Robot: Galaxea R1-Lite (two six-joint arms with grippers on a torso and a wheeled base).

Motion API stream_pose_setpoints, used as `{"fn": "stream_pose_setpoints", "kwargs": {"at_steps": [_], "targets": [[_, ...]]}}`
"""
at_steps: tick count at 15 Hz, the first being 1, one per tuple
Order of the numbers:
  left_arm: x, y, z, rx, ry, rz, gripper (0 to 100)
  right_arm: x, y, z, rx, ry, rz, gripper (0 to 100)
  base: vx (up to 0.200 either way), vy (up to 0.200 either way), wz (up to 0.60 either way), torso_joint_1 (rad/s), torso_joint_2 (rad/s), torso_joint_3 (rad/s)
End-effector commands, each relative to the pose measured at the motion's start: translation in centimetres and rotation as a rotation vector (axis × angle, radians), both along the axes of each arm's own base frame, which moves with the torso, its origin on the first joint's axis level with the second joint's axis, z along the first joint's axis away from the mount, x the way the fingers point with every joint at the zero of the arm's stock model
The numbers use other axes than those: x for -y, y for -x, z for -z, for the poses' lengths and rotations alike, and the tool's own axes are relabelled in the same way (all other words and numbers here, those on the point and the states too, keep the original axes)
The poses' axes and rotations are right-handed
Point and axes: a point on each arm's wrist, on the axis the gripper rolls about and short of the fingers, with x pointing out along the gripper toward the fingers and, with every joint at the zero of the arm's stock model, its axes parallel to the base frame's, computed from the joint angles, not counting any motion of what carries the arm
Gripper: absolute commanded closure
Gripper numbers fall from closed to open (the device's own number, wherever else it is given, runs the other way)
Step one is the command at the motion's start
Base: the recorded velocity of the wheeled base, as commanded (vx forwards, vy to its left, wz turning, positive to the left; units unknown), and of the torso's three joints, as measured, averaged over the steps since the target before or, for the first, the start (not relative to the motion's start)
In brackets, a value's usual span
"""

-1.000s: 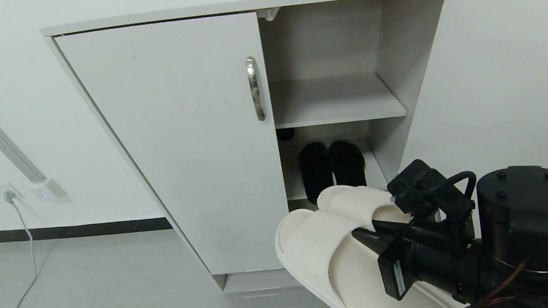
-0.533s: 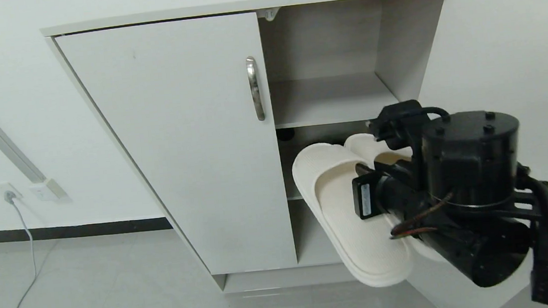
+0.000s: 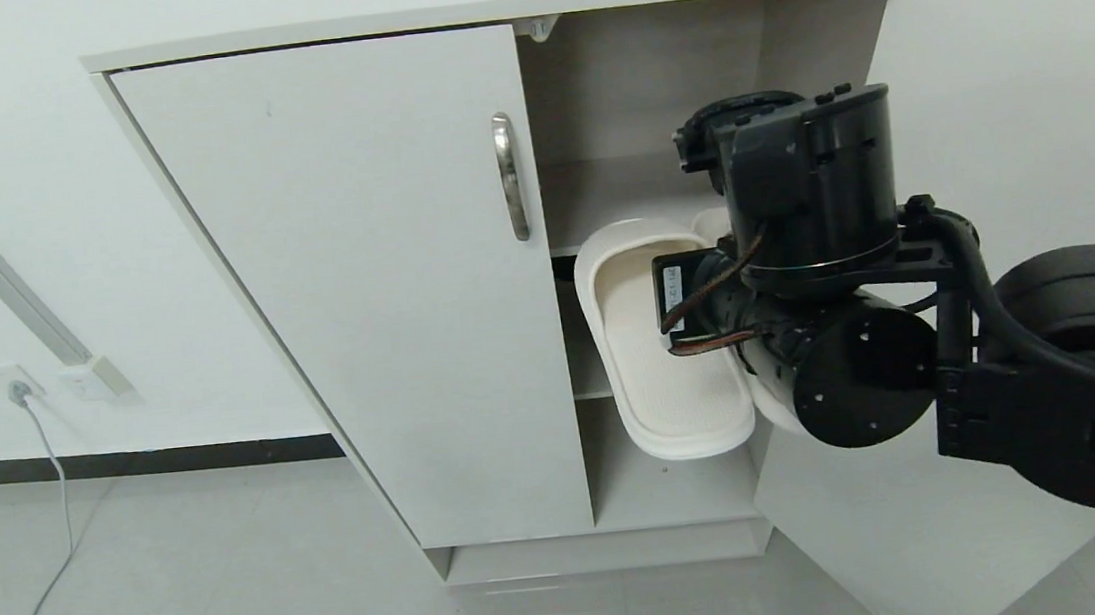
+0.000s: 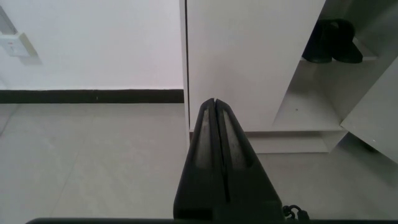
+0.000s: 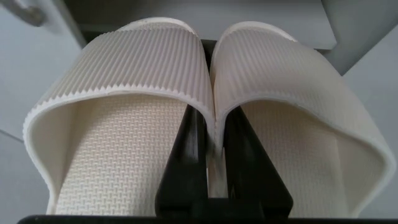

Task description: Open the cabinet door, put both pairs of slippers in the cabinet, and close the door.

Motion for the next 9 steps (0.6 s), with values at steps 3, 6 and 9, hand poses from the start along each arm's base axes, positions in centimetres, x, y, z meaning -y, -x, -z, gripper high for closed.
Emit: {"fn": "stream_pose_setpoints", "kwargs": {"at_steps": [3,6,9], "targets": [[0.0,-0.01,-0.01,0.0,0.0,0.0,100,-0.53,-0.98,0.97,-0.016,0.014,0.015,100,0.0,0.0,0.0,0.0,0.0,0.0],[0.0,-0.01,0.0,-0.002,0.0,0.0,100,-0.51,-0.97,0.71,-0.011,0.009,0.018,100,0.0,0.0,0.0,0.0,0.0,0.0],[0.0,-0.01,-0.01,0.0,0.0,0.0,100,-0.45,-0.97,0.75,-0.008,0.015,0.04,100,0.0,0.0,0.0,0.0,0.0,0.0]]}}
